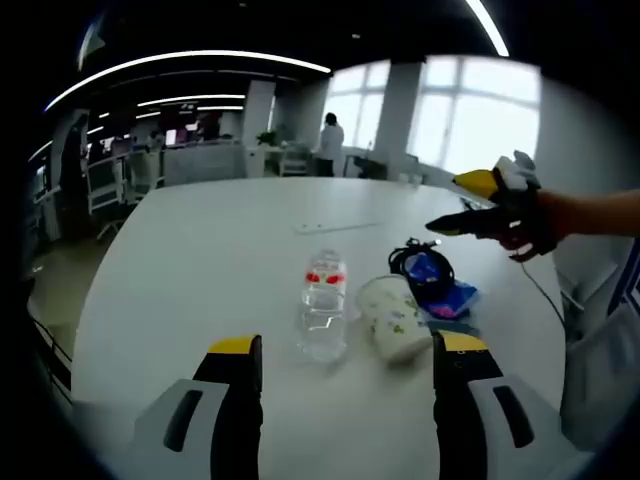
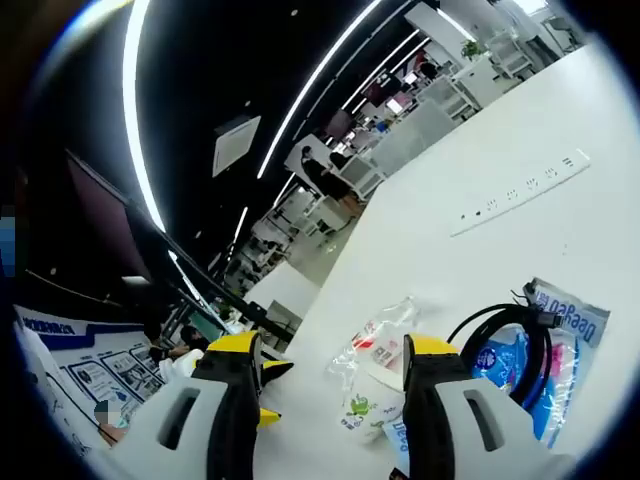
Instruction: Arrange the tabletop items into an orderly group along one side of the table until the central work area is clear of visible clutter.
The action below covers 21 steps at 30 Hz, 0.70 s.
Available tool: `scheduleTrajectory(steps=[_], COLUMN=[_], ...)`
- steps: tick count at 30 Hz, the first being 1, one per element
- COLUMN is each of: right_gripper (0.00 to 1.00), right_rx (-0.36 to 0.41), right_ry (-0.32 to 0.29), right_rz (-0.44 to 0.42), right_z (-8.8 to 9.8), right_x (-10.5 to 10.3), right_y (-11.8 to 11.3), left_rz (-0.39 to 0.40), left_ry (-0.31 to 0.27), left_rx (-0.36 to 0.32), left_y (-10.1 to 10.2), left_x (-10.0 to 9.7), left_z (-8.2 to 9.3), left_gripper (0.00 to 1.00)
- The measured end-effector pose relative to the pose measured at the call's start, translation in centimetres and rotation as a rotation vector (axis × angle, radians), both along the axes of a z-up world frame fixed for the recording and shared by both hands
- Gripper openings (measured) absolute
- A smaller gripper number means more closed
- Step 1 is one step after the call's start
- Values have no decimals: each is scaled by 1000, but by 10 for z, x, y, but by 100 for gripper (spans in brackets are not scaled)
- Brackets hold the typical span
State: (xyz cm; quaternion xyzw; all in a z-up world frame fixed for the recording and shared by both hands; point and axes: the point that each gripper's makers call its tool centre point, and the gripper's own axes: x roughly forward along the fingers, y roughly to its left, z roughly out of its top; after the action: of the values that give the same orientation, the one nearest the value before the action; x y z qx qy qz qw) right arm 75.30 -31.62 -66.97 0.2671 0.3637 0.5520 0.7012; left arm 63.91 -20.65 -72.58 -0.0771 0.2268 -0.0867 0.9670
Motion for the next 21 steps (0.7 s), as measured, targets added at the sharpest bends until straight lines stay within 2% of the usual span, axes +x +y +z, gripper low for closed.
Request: scheduleTrajectory(steps=[1,3,4,5,7,8,10,13,14,17,18,21], right_gripper=[52,51,50,50,50,50,50,50,50,49,49,50], right_rx=[12,30,46,27,31,-5,9,-5,-1,-1,-18,24], right_ry=[6,69,78,126,111,123,113,173,161,185,231,268], right_rz=[-5,-23,-29,-28,-13,-1,-8,-8,-14,-25,-31,-41], right_z=[1,1,2,-3,-5,-10,-9,-13,-12,-14,-17,-13], right_x=[2,5,7,6,7,6,8,10,13,19,19,26], right_y=[4,11,14,16,22,22,25,29,30,33,34,41], left_rz=[-2,-3,0,4,7,6,0,-6,-6,-16,-21,-51], left_ry=[2,9,13,19,29,35,49,84,90,127,137,173], left_rx=[-1,-1,0,-3,-9,-8,-2,4,2,13,16,15], left_y=[0,1,2,3,5,6,7,10,11,12,12,9], left_x=[1,4,6,8,11,12,15,20,21,24,27,31], left_z=[0,-2,-3,-3,-3,-4,-4,-8,-8,-9,-9,-10], left_gripper=[65,64,64,63,62,61,60,60,61,58,58,57])
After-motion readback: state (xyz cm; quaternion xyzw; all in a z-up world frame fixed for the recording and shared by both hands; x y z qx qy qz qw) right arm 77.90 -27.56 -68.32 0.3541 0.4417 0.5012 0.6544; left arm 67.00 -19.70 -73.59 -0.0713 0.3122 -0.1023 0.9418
